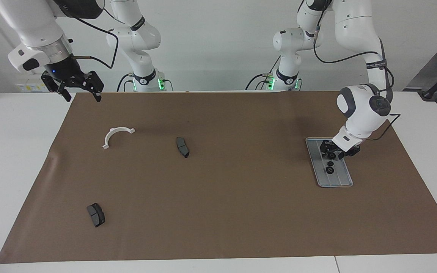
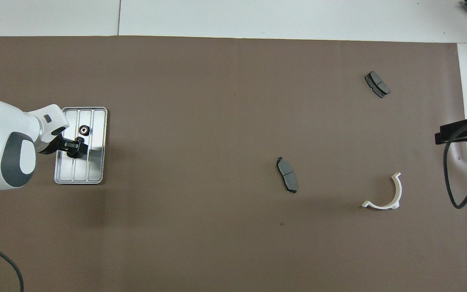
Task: Place bearing gear from tray to pile
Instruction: 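Close the left gripper on the black gear and lift it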
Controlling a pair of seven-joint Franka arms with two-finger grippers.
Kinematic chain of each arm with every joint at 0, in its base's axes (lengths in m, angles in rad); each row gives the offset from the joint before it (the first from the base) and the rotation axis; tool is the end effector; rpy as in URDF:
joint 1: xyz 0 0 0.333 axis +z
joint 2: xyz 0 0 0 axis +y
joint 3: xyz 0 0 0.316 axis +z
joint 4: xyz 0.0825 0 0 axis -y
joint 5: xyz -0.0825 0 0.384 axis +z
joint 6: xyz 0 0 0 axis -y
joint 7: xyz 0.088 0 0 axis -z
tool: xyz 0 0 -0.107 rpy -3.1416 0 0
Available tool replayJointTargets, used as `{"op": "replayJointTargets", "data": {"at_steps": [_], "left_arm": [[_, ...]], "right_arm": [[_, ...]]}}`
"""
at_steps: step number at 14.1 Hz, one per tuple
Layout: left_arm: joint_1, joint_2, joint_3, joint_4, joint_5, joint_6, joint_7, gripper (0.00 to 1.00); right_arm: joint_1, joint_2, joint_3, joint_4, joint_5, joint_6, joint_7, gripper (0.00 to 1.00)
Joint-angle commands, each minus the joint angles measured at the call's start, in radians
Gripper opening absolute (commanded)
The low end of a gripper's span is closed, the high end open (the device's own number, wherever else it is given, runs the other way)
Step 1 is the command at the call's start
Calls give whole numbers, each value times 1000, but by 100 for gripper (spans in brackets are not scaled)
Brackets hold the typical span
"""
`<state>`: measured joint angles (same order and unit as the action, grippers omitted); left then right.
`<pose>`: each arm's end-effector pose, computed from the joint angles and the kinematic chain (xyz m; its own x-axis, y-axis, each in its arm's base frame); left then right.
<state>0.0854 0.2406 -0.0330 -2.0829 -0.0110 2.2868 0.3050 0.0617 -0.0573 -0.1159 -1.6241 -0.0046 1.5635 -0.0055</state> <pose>0.5753 0.0303 0.3079 0.9697 -0.2423 -0.0302 -0.2415 -0.9700 0.0262 0.5348 -0.0314 0.6297 0.9988 -0.0485 -0.0037 -0.0485 -0.9988 -0.0020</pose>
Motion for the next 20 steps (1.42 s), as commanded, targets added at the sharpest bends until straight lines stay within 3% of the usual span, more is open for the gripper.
{"op": "replayJointTargets", "data": {"at_steps": [1, 9, 20], "left_arm": [[8, -14, -2, -28, 22, 23, 34, 72], [42, -15, -1, -29, 22, 3, 173, 65], [23, -21, -1, -42, 23, -9, 186, 58]], "right_arm": [[-2, -13, 1, -16, 26, 6, 12, 100], [-2, -13, 1, -16, 26, 6, 12, 100], [-2, -13, 1, -16, 26, 6, 12, 100]]}}
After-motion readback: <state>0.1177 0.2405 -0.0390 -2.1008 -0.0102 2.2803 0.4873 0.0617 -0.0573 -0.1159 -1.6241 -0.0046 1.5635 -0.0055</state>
